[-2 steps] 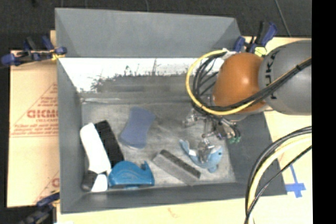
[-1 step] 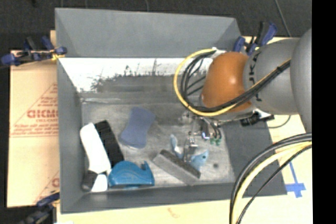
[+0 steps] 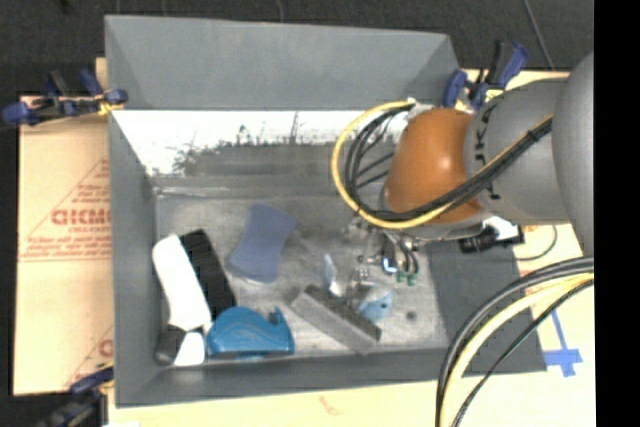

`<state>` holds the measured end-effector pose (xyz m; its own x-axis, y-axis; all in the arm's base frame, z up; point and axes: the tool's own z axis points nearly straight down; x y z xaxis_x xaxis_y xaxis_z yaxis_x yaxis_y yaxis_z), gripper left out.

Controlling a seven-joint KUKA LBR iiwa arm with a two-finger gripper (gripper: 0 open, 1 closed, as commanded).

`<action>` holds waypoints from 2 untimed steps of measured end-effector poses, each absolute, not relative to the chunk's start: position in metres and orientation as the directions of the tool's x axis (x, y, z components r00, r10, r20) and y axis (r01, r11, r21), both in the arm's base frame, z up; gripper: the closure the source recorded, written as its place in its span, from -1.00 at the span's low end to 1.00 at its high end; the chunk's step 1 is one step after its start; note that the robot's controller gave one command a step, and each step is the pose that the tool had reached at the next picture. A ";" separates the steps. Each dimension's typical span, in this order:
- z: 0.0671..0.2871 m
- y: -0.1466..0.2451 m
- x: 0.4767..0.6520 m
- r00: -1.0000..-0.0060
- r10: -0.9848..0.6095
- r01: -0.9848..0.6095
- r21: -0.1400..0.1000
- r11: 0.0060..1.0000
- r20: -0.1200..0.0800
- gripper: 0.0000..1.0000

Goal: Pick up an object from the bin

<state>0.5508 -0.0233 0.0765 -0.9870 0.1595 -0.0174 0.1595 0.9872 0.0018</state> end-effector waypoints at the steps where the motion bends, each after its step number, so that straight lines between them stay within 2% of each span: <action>1: 0.076 -0.002 0.579 -0.985 0.171 0.171 -0.002 0.985 -0.004 1.00; 2: 0.076 -0.002 0.579 -0.985 0.171 0.171 -0.002 0.985 -0.004 1.00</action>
Offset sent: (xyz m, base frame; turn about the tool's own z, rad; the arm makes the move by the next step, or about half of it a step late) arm 0.0000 0.0000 0.0000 0.0000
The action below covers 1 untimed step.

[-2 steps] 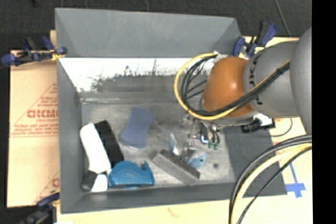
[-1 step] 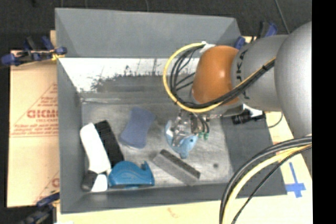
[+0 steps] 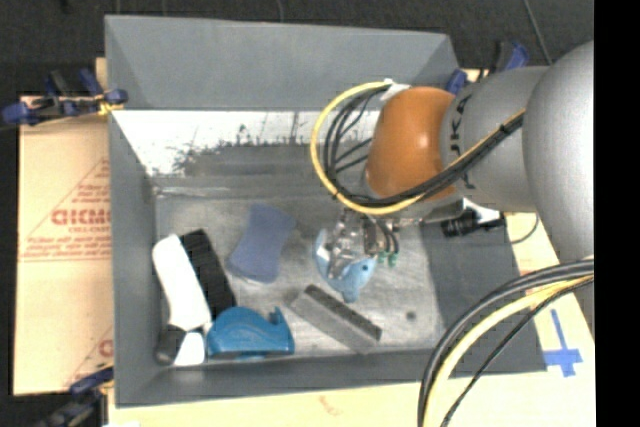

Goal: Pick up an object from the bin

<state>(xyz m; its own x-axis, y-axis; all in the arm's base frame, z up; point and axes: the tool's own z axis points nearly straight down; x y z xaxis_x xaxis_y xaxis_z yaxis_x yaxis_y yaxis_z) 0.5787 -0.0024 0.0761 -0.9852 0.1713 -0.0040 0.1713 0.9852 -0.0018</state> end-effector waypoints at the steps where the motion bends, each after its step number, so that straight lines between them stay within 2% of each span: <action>1: 0.112 0.004 0.556 -0.988 0.153 0.153 -0.002 0.988 0.002 1.00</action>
Offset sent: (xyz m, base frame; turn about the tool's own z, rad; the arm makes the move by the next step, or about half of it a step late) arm -0.0291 -0.0185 0.0597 -0.0671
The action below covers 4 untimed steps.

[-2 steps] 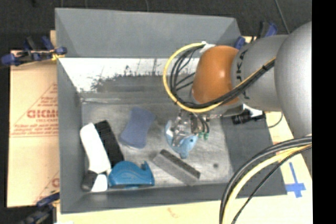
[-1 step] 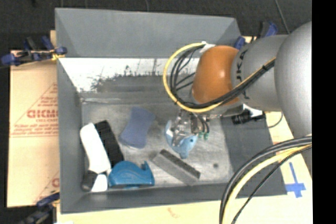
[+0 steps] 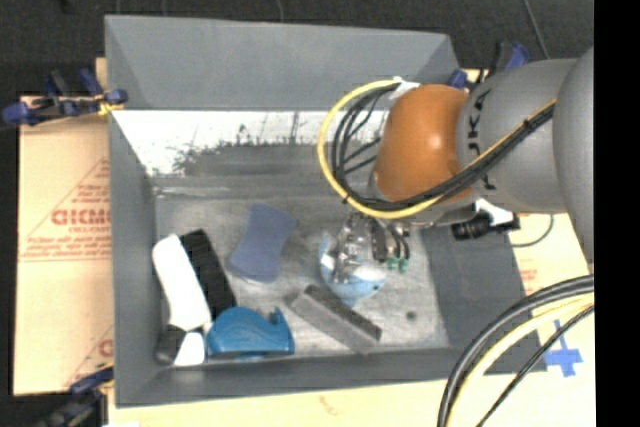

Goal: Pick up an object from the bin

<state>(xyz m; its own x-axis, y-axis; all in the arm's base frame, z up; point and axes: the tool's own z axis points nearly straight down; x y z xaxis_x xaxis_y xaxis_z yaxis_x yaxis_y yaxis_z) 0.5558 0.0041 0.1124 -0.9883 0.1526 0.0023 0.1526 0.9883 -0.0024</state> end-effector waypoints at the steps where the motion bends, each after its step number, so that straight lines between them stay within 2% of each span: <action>1: 0.127 0.006 0.551 -0.990 0.144 0.144 -0.001 0.990 0.001 1.00; 2: 0.102 0.006 0.557 -0.994 0.109 0.109 -0.001 0.994 -0.003 -1.00; 3: 0.102 0.006 0.557 -0.994 0.110 0.110 0.000 0.994 -0.004 1.00; 4: 0.102 0.006 0.557 -0.994 0.110 0.110 0.000 0.994 -0.004 1.00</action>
Offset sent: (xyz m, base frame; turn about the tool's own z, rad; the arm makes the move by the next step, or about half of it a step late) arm -0.0001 0.0038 -0.0110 -0.0491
